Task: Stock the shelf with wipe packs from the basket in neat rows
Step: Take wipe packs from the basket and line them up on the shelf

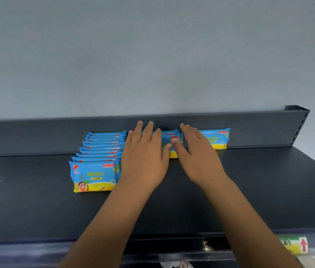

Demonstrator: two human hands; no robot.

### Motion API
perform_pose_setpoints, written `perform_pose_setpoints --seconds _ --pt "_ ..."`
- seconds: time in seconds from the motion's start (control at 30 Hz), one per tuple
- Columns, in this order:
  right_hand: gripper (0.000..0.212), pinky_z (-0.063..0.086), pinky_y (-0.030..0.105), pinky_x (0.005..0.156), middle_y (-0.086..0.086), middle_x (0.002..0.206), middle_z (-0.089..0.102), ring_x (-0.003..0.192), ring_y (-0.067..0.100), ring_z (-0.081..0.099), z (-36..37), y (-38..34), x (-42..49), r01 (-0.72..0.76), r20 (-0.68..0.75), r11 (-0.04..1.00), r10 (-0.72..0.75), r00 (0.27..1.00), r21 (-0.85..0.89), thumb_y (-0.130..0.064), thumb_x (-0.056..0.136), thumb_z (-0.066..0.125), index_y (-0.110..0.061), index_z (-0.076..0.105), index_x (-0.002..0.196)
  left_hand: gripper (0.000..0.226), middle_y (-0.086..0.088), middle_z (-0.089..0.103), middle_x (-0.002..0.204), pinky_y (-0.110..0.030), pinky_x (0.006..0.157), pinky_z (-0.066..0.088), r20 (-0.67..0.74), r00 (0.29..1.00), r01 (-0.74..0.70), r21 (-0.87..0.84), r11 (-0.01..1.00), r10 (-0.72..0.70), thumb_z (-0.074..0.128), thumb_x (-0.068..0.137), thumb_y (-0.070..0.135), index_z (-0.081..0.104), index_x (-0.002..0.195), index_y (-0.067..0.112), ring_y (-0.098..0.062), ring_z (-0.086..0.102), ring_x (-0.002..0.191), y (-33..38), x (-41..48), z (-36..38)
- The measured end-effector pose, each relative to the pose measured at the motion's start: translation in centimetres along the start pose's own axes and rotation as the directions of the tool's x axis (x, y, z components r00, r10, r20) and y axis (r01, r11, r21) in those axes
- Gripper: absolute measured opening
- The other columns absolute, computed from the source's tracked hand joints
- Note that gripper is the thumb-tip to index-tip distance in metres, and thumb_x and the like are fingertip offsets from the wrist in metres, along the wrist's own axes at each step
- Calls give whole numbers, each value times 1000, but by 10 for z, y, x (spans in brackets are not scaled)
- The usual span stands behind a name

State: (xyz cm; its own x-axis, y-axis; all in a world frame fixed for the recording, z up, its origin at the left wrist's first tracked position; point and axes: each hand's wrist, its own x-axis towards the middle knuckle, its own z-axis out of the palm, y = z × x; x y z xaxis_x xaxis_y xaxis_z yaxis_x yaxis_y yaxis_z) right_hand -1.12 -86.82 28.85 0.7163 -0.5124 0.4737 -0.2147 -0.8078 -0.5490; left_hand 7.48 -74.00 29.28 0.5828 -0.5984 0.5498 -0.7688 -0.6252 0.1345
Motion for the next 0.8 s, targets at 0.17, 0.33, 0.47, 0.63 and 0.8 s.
perform_pose_setpoints --seconds 0.17,0.33,0.47,0.63,0.8 --pt "62 17 33 125 -1 165 33 156 17 18 3 -28 -28 187 48 981 -184 982 -58 -48 105 43 -19 34 159 64 -8 40 160 -52 122 25 -113 987 125 54 991 -118 32 101 55 49 146 14 -31 23 154 -24 -42 -27" --pt "64 20 40 127 3 165 35 155 20 22 32 -76 -45 352 151 936 -344 927 -29 -51 106 39 -14 37 157 73 -3 40 160 -53 121 22 -108 937 336 12 942 -333 30 97 60 35 153 14 -29 22 154 -58 -91 -46" --pt "70 24 47 125 4 162 39 154 23 26 63 -121 -67 493 208 869 -487 848 25 -55 100 31 -13 40 155 72 -2 38 161 -53 121 21 -141 868 489 64 870 -477 31 99 60 33 154 15 -30 20 154 -88 -148 -67" --pt "63 17 42 127 2 167 30 157 19 15 97 -186 -115 633 301 750 -658 690 189 -47 106 37 -15 32 159 74 0 27 167 -52 125 15 -150 774 633 173 754 -615 18 98 58 23 160 18 -28 11 157 -119 -226 -100" --pt "70 12 41 129 1 172 14 159 18 5 142 -244 -167 694 388 656 -747 540 297 -53 104 20 -15 22 163 77 5 24 168 -50 126 12 -173 653 756 223 616 -738 10 97 64 19 161 23 -25 8 158 -154 -305 -130"
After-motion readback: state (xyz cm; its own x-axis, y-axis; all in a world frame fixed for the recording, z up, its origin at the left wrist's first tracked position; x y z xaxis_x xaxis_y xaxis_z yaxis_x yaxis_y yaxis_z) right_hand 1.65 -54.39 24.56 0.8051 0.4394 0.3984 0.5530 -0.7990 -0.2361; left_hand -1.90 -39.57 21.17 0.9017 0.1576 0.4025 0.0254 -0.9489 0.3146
